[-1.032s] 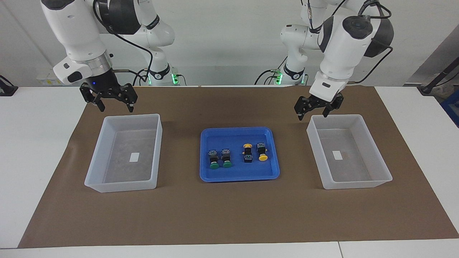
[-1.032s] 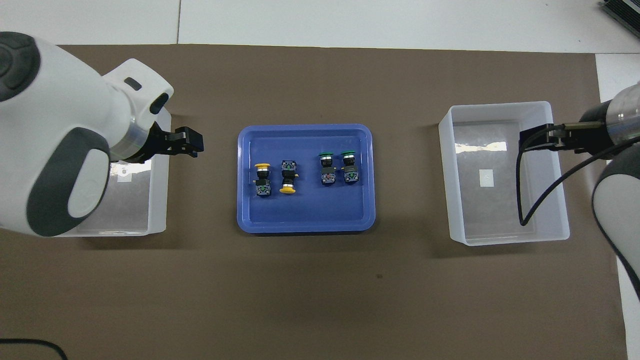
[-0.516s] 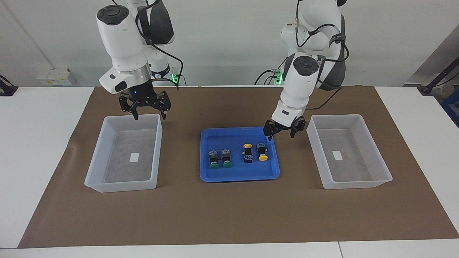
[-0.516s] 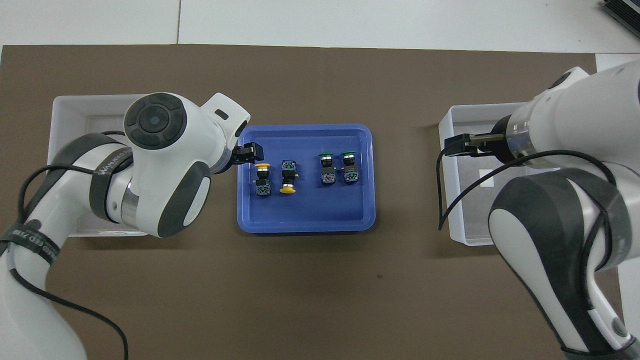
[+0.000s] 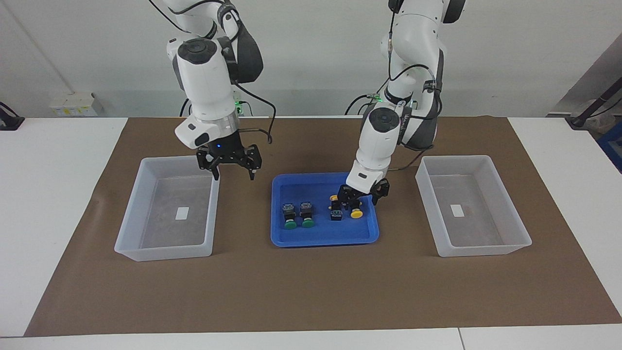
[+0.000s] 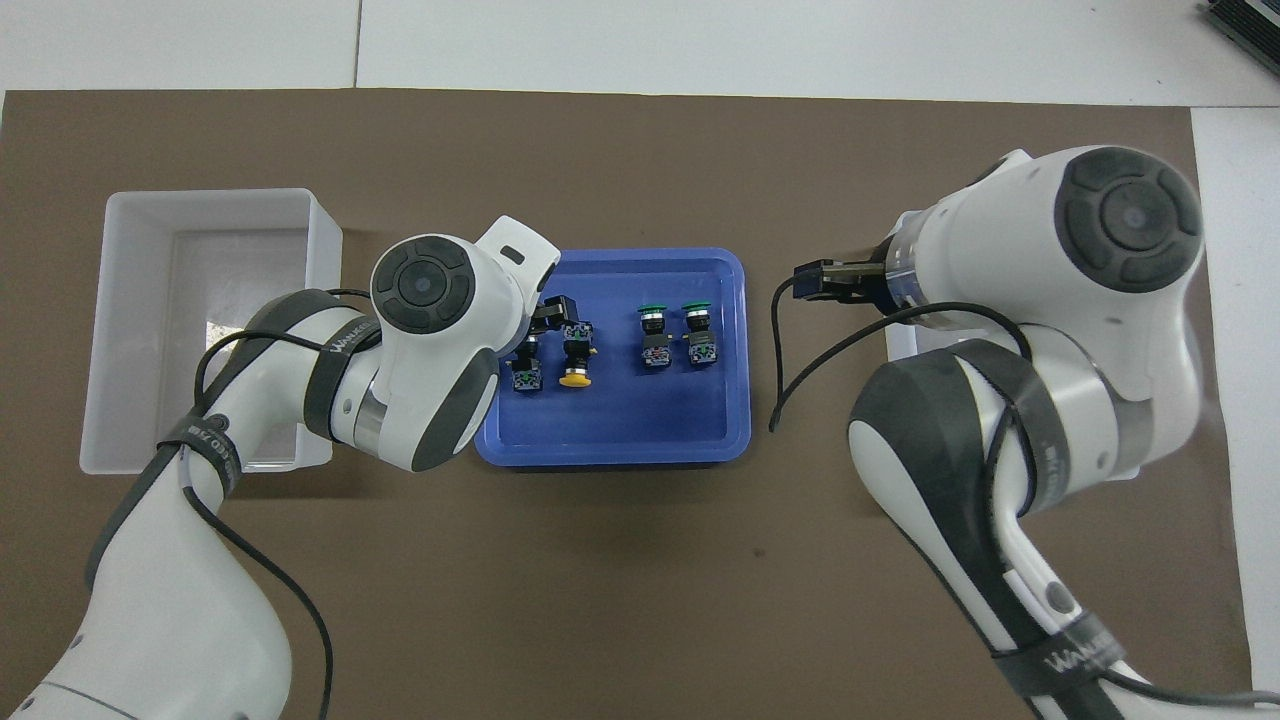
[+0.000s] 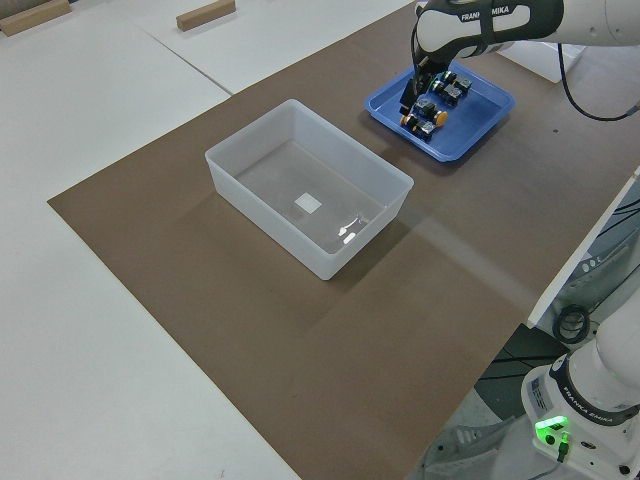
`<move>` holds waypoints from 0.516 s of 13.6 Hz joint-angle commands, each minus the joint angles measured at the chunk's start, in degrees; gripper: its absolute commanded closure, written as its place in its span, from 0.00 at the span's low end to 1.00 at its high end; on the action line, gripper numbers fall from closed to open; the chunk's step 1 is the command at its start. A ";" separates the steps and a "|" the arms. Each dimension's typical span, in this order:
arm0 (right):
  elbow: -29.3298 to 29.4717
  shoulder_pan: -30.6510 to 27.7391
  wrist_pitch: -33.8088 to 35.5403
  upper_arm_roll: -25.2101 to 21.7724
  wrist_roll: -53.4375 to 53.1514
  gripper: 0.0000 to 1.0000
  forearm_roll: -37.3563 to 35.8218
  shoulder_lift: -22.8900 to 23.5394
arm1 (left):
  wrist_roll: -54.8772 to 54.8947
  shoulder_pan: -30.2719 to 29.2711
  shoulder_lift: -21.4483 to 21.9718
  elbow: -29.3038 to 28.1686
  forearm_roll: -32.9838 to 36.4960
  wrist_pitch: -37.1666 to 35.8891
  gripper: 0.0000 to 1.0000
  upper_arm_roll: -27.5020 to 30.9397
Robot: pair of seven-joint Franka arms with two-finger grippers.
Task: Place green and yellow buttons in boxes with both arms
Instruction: 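Reach the left gripper to a yellow button while the right gripper reaches a green button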
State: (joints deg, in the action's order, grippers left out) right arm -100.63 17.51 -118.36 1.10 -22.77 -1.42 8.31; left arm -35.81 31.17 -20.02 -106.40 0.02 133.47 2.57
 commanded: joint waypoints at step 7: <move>-7.90 4.55 -16.25 0.13 -7.81 0.00 -1.04 4.08 | 0.13 0.47 -1.42 -0.74 -0.64 3.19 0.11 1.03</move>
State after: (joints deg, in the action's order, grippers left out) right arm -104.02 21.75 -128.78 1.11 -28.94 -1.45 12.94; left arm -35.96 31.26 -21.32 -106.40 0.02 135.22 3.00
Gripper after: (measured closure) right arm 0.000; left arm 0.097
